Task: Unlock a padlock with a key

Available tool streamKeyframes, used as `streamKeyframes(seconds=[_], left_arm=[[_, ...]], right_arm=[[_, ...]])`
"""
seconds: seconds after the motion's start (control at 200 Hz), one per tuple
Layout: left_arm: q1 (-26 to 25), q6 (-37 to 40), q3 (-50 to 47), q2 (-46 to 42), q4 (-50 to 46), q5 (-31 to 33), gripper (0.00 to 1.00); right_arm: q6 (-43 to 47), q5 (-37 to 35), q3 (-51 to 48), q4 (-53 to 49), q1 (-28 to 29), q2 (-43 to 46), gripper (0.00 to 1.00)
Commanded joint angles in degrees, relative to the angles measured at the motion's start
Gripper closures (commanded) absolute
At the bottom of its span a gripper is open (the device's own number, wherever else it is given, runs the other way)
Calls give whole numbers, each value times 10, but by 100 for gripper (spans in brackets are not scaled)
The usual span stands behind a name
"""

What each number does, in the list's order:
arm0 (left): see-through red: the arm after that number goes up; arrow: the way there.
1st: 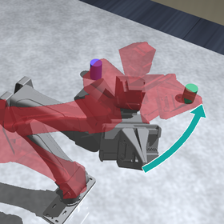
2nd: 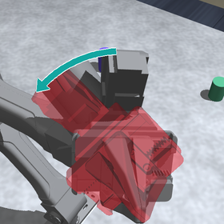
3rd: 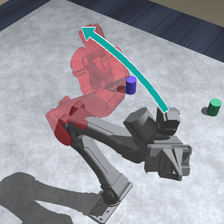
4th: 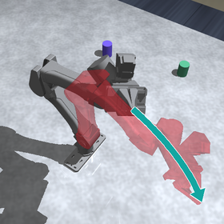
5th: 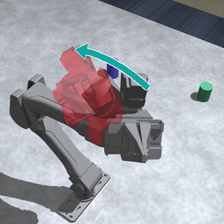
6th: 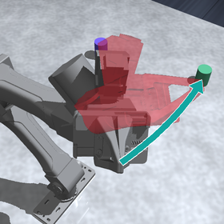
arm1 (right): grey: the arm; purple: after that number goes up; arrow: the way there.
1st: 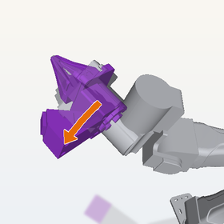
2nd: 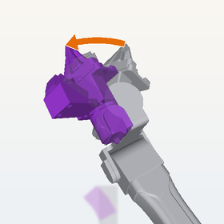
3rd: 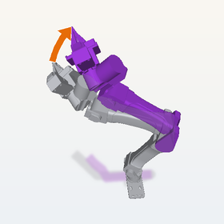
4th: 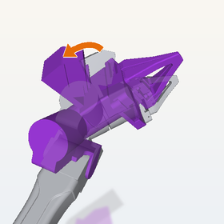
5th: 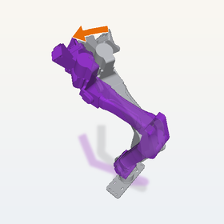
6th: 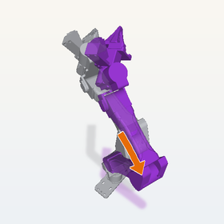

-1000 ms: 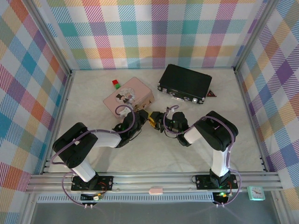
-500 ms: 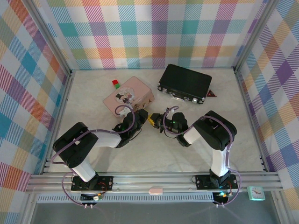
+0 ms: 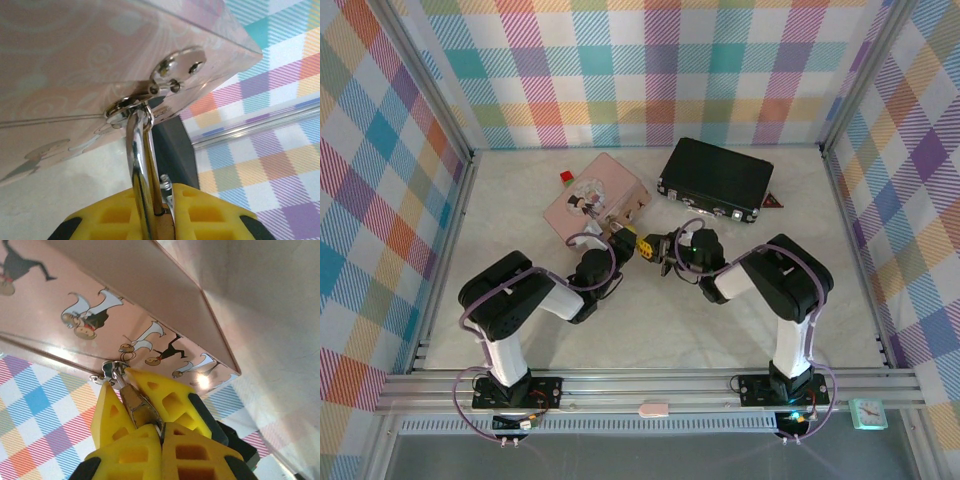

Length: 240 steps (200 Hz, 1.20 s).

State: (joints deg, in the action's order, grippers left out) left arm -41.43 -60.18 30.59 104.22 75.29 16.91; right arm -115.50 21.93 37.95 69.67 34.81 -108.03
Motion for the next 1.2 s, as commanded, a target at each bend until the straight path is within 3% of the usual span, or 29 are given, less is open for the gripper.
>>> streamKeyframes(seconds=[0.0,0.36,0.515,0.68,0.87,1.065,1.195], left_arm=[[-23,54,-18,21,26,-66,100],[-24,56,-20,37,23,-47,100],[-23,54,-8,47,21,-46,100],[-15,23,6,50,-5,-52,100],[-11,27,2,1,-100,-34,100],[-8,16,4,-15,-146,-53,100],[-8,16,5,-33,-196,-74,100]], right_arm=[[-203,-85,69,110,-15,56,100],[-251,-103,83,110,-14,29,100],[-217,-76,76,109,-18,12,100],[-110,-17,64,107,-25,-38,95],[59,29,38,73,-43,-60,79],[202,63,7,-24,-65,-31,68],[332,84,-2,-181,-80,38,61]])
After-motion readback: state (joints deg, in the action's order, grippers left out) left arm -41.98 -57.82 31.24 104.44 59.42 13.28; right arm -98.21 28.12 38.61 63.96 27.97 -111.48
